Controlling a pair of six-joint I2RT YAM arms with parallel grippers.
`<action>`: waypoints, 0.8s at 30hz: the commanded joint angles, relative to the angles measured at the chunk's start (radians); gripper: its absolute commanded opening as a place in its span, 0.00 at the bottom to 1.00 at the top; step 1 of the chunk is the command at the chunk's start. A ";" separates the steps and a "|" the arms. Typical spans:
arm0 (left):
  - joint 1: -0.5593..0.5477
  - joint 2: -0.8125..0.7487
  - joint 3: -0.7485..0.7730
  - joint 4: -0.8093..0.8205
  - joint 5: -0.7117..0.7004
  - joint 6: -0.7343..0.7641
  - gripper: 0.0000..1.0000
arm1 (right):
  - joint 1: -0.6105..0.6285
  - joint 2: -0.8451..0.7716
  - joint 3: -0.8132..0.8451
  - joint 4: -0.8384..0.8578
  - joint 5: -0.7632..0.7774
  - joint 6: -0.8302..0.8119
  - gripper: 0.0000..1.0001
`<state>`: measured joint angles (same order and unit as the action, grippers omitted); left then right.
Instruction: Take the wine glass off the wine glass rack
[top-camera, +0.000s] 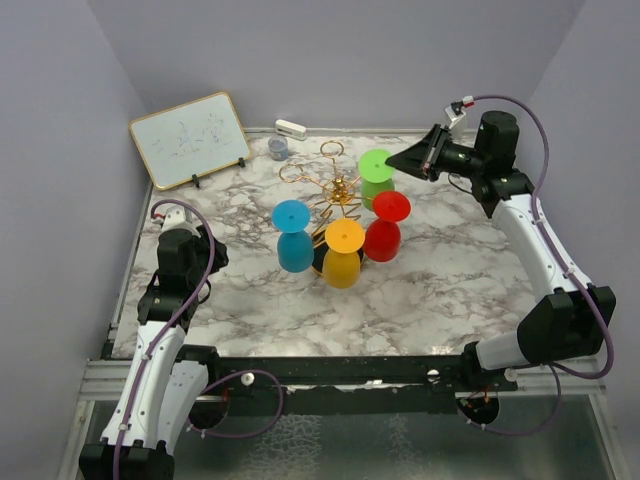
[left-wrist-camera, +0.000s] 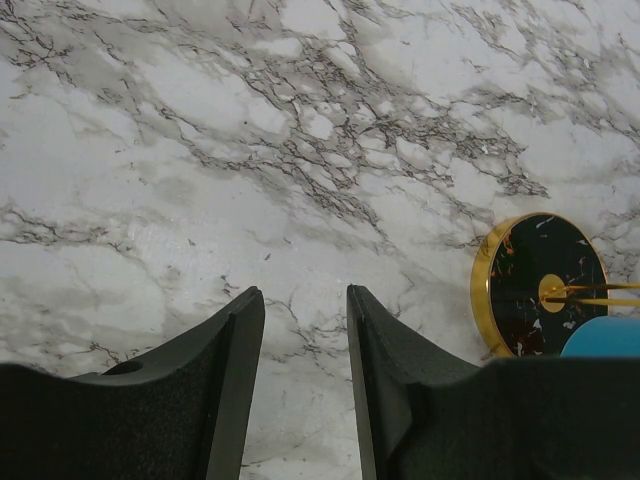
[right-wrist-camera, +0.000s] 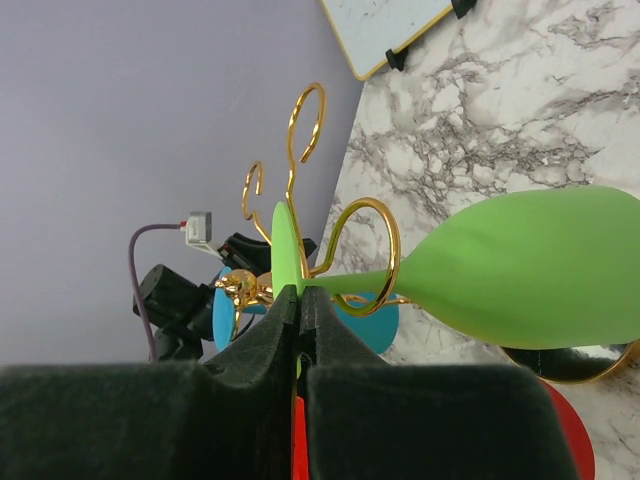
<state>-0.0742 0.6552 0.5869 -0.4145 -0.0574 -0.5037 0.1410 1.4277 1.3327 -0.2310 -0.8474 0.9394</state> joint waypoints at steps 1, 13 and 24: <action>-0.003 -0.013 0.011 0.003 -0.010 -0.008 0.41 | 0.006 -0.033 -0.021 0.051 -0.071 0.015 0.01; -0.003 -0.012 0.011 0.003 -0.013 -0.007 0.41 | 0.033 -0.002 -0.021 0.089 -0.106 0.016 0.01; -0.002 -0.013 0.011 0.004 -0.009 -0.009 0.42 | 0.035 -0.112 -0.072 -0.080 0.086 -0.116 0.01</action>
<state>-0.0742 0.6552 0.5869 -0.4145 -0.0574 -0.5041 0.1692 1.4021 1.2968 -0.2348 -0.8696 0.8833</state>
